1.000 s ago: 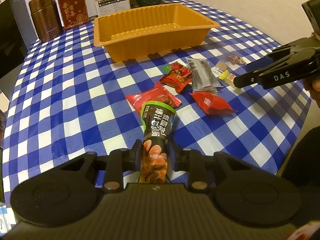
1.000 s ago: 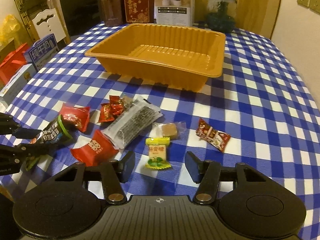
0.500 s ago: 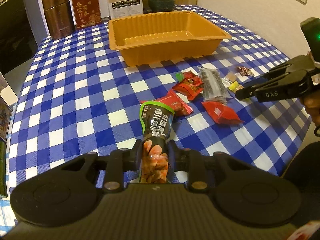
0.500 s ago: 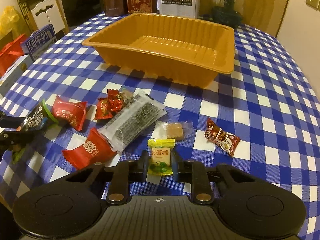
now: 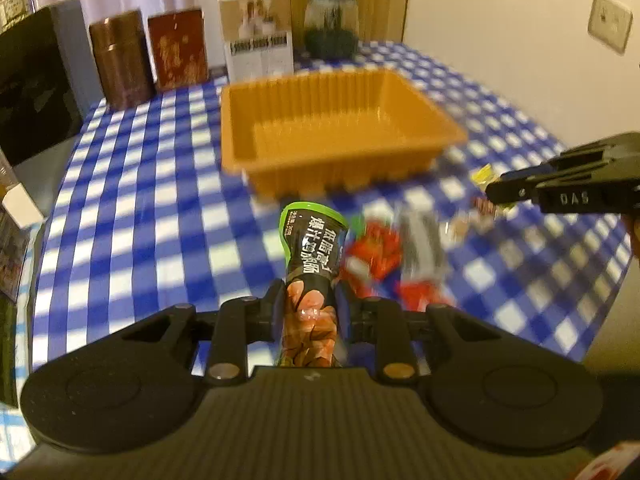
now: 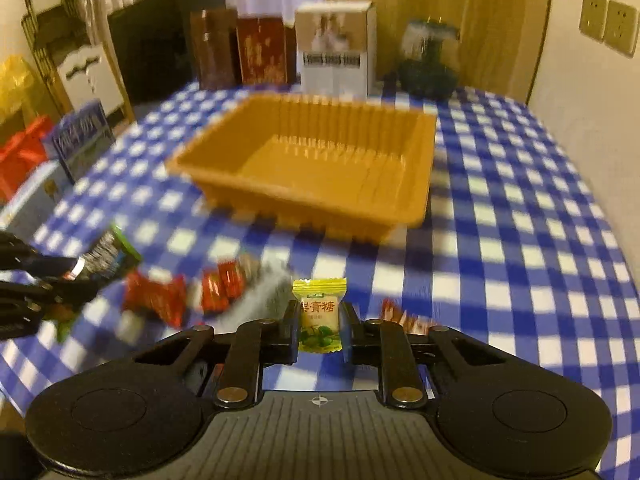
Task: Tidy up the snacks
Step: 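Lift the tube snack with the left gripper while the right gripper grasps the yellow-green candy, then carry both snacks over the orange tray and open both grippers to drop them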
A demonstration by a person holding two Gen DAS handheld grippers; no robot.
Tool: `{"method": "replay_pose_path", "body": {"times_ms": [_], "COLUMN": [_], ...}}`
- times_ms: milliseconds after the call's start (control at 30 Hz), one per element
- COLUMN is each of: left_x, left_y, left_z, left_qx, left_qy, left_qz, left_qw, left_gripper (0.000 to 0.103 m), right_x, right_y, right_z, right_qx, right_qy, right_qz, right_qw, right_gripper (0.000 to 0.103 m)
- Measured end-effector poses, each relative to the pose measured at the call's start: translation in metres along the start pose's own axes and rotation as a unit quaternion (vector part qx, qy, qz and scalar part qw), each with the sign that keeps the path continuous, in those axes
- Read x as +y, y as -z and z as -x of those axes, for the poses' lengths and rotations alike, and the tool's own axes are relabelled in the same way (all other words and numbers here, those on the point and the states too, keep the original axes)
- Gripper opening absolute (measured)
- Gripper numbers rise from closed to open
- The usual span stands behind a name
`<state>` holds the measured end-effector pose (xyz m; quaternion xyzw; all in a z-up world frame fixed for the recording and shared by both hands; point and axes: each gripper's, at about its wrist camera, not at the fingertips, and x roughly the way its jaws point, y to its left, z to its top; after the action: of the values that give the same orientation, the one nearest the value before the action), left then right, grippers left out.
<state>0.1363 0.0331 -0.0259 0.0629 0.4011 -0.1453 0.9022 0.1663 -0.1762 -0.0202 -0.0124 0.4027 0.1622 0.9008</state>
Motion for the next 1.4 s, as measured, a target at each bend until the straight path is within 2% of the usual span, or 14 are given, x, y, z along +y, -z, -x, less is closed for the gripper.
{"method": "replay_pose_path", "body": {"times_ms": [233,500,667,867,1233,1267,1367,1400], "left_x": [-0.003,0.018,0.029,0.03,0.029,0.028,0.026,0.027], "left_y": [-0.068,-0.125,-0.136,-0.135,-0.138,-0.137,-0.135,-0.135], "left_z": [-0.017,-0.058,-0.087,-0.117,-0.142,-0.143,-0.143,-0.142], "left_qx": [-0.038,-0.049,-0.042,-0.032,-0.033,-0.034,-0.043,-0.046], "left_qy": [0.007,0.008,0.007,0.007,0.011,0.012,-0.002,-0.003], "left_qz": [0.0,0.062,0.09,0.098,0.099,0.098,0.091,0.091], "left_qw": [0.9993,0.9969,0.9951,0.9947,0.9945,0.9945,0.995,0.9948], "left_gripper": [0.025,0.025,0.025,0.025,0.025,0.027,0.052,0.053], "right_x": [-0.007,-0.027,-0.033,-0.041,-0.043,-0.043,-0.044,-0.045], "right_y": [-0.057,-0.094,-0.1,-0.1,-0.095,-0.094,-0.092,-0.092], "right_z": [-0.005,-0.039,-0.065,-0.087,-0.109,-0.11,-0.113,-0.114], "right_qx": [-0.036,-0.042,-0.032,-0.022,-0.019,-0.022,-0.025,-0.025], "right_qy": [0.009,0.018,0.021,0.022,0.015,0.011,0.003,0.003], "right_qz": [-0.006,-0.036,-0.045,-0.06,-0.069,-0.071,-0.077,-0.081], "right_qw": [0.999,0.998,0.998,0.998,0.997,0.997,0.997,0.996], "right_gripper": [0.02,0.02,0.02,0.02,0.02,0.02,0.022,0.025]}}
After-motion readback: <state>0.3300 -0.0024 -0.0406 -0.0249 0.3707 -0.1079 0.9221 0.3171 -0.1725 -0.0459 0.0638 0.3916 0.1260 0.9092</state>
